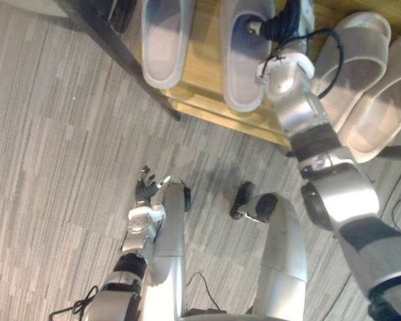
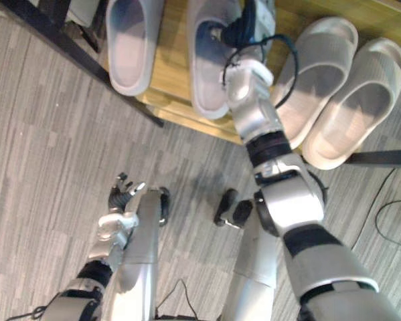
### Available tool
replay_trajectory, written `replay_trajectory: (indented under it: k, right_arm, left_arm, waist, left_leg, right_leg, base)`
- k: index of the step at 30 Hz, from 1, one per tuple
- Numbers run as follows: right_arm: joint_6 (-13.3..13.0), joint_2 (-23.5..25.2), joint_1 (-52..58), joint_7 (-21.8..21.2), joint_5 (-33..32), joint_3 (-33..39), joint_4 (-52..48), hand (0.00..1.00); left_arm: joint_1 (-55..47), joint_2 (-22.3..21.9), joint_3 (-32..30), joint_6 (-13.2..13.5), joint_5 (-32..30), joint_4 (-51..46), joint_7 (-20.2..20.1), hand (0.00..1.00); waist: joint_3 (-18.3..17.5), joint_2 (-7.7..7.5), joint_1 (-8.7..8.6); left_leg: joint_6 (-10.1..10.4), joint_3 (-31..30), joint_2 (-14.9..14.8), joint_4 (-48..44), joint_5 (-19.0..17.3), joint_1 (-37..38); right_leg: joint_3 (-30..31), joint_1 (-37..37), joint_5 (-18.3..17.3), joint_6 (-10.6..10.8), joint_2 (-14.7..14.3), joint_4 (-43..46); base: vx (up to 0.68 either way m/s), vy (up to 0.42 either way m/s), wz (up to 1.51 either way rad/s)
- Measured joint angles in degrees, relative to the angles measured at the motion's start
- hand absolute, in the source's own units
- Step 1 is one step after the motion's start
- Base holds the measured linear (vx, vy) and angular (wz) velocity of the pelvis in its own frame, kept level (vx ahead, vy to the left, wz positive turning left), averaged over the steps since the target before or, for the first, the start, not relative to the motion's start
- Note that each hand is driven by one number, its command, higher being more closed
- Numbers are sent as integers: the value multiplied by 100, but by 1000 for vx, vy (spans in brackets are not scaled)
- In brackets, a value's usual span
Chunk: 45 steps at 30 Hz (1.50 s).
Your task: Organize the slippers on the shoe rack
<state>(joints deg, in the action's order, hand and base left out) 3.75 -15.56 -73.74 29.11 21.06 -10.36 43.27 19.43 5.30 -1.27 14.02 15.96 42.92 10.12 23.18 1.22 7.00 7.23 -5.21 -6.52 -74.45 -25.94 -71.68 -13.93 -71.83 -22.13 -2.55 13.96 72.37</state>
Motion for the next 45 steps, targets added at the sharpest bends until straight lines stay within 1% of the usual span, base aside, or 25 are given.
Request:
replay_trajectory:
  k: [1,4,6,7,9,11,14,16,18,21,23,24,29,35,36,37,39,40,42,45]
  right_arm:
    - [-55,58,42,7,-129,96,-29,0]
    - [-103,113,369,74,-330,134,-493,0]
    - [-125,176,608,105,-361,161,-843,0]
    - [-174,227,801,123,-361,224,-1160,0]
    - [-279,277,1046,139,-359,356,-1623,0]
    - [-328,337,1272,166,-359,387,-1979,0]
    - [-422,593,1879,240,-383,545,-2593,0]
    - [-546,731,2265,247,-610,583,-2907,0]
    - [-751,934,2663,233,-900,595,-3131,0]
    - [-978,1135,2981,142,-1388,633,-3130,0]
    - [-1019,1237,3102,63,-1511,691,-3129,0]
    - [-1058,1327,3171,6,-1715,768,-3128,0]
    - [-1110,1373,3251,-144,-2011,800,-3015,0]
    - [-1160,1520,3253,-367,-2446,804,-2518,0]
    - [-1261,1534,3241,-446,-2605,798,-2463,0]
    - [-1289,1534,3234,-478,-2640,799,-2454,0]
    - [-1383,1531,3205,-701,-2978,790,-2418,0]
    - [-1403,1533,3201,-725,-3022,788,-2405,0]
    - [-1550,1533,3103,-867,-3350,787,-2237,0]
    - [-1631,1530,2911,-985,-3733,783,-2051,0]
  left_arm:
    - [0,-1,0,-15,1,-1,0,0]
    - [-14,-8,-1,-80,0,12,0,0]
    - [-22,-22,-4,-101,-11,51,-6,0]
    - [-57,-20,-6,-119,-11,55,-7,0]
    - [-114,-27,-10,-131,-11,34,-9,0]
    - [-124,-22,-15,-146,-15,38,-9,0]
    - [-187,-30,-82,-188,-36,34,-14,0]
    - [-222,-44,-143,-201,-74,32,-17,0]
    - [-233,-51,-215,-213,-117,30,-23,0]
    - [-234,-51,-234,-231,-146,27,-23,0]
    - [-234,-74,-277,-246,-250,5,-25,0]
    - [-235,-103,-356,-259,-273,-1,-22,0]
    - [-236,-148,-452,-261,-293,-9,-21,0]
    - [-235,-153,-456,-258,-293,-14,-19,0]
    - [-235,-155,-457,-258,-294,-14,-20,0]
    - [-235,-155,-458,-258,-295,-14,-21,0]
    - [-234,-156,-458,-255,-298,-14,-22,0]
    - [-234,-157,-458,-255,-298,-14,-22,0]
    - [-234,-157,-473,-254,-299,-14,-23,0]
    - [-233,-199,-578,-254,-300,-13,-23,0]
  waist:
    - [0,0,0]
    - [0,0,-5]
    - [0,0,-16]
    - [-23,-31,-18]
    - [-26,-38,-15]
    - [-26,-38,-21]
    - [-26,-38,-40]
    - [-36,-56,-56]
    - [-41,-65,-73]
    - [-41,-65,-84]
    - [-41,-65,-83]
    - [-40,-66,-85]
    - [-37,-72,-83]
    - [-35,-75,-79]
    - [-35,-75,-77]
    - [-35,-75,-77]
    - [-34,-76,-75]
    - [-34,-76,-75]
    - [-33,-77,-75]
    - [-30,-82,-75]
  left_leg:
    - [1,4,-1,0,0,7]
    - [0,6,-4,5,0,85]
    - [-1,18,-8,37,-1,189]
    - [-2,51,-8,73,-2,235]
    - [-3,90,-8,100,-2,269]
    - [-3,105,-12,124,-1,293]
    - [-3,91,-56,169,-2,392]
    - [-3,106,-63,223,-2,449]
    - [-2,113,-70,257,-2,473]
    - [-2,106,-78,266,-2,493]
    - [-2,102,-79,266,-2,510]
    - [-2,105,-78,266,-2,520]
    - [-2,104,-77,268,-2,515]
    - [1,89,-70,303,-1,506]
    - [1,85,-67,308,-1,504]
    - [1,85,-66,311,-1,503]
    - [1,82,-65,316,-1,501]
    - [1,81,-65,317,-1,500]
    - [2,75,-66,316,-1,494]
    - [8,62,-67,316,3,484]
  right_leg:
    - [5,4,0,0,-2,-1]
    - [4,90,4,-8,-6,-12]
    - [6,188,2,-4,-10,-50]
    - [35,212,-9,16,-10,-67]
    - [77,215,-16,30,-9,-73]
    - [84,230,-16,30,-11,-94]
    - [55,352,-15,29,-72,-167]
    - [52,402,-15,29,-78,-218]
    - [52,416,-15,30,-86,-240]
    - [39,438,-15,29,-90,-244]
    - [33,458,-15,29,-91,-246]
    - [36,469,-16,30,-91,-252]
    - [35,469,-16,31,-90,-260]
    - [13,469,-18,35,-86,-272]
    - [10,469,-21,39,-84,-272]
    - [8,469,-22,41,-83,-272]
    - [6,469,-27,49,-81,-275]
    - [4,469,-27,51,-81,-275]
    - [-2,469,-30,55,-81,-276]
    - [-16,469,-31,56,-81,-275]
  base:
    - [0,0,0]
    - [0,0,0]
    - [0,0,0]
    - [0,0,0]
    - [-33,2,-1]
    - [-28,-2,-2]
    - [-9,-6,-3]
    - [-4,-3,-2]
    - [0,0,0]
    - [0,0,0]
    - [0,0,0]
    - [-34,-8,-1]
    - [-34,-8,0]
    - [0,0,0]
    - [0,0,0]
    - [0,0,0]
    - [0,0,0]
    - [0,0,0]
    - [-33,-12,0]
    - [0,0,0]
